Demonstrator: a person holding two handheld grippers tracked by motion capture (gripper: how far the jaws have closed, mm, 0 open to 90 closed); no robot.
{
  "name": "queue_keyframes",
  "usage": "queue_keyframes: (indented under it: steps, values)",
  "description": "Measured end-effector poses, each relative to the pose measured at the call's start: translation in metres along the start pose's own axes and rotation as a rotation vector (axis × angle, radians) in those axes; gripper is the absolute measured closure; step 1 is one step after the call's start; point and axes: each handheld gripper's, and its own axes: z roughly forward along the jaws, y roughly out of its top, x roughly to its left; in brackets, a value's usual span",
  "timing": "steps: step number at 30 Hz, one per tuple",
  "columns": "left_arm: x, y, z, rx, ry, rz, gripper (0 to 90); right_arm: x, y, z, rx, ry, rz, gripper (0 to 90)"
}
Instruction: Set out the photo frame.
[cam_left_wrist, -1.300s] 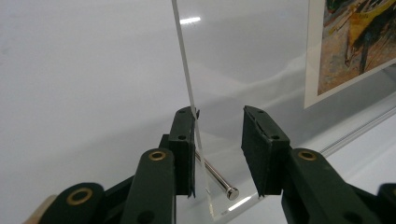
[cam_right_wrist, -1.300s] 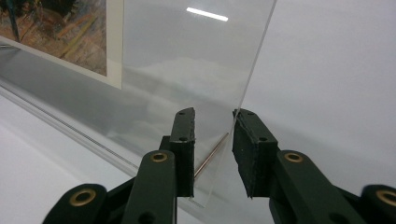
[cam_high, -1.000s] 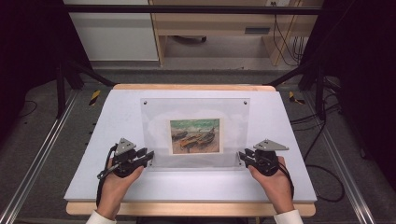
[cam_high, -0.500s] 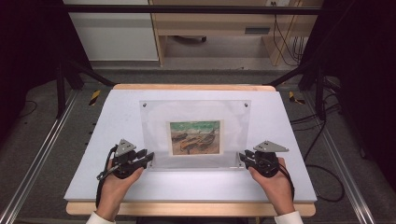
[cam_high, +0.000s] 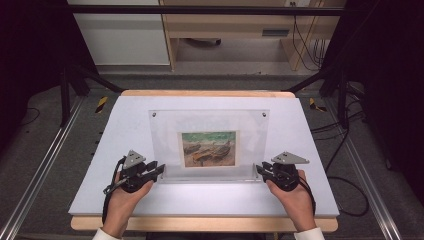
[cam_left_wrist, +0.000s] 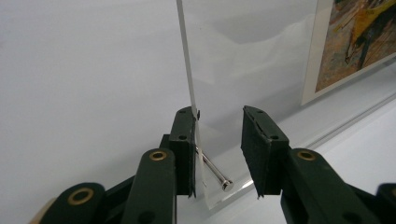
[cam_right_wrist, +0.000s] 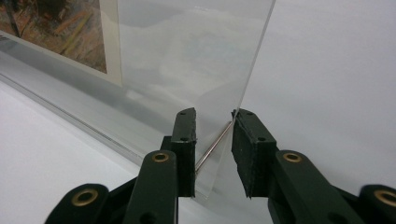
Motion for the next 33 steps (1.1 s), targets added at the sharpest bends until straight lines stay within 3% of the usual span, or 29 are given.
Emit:
queue_keyframes:
  steps: [33]
  values:
    - [-0.0025,-0.0052,-0.0026,0.014,-0.007,0.012,64.7,0.0034,-0.0055,-0.0025,0.013,0.003,-0.003,70.6]
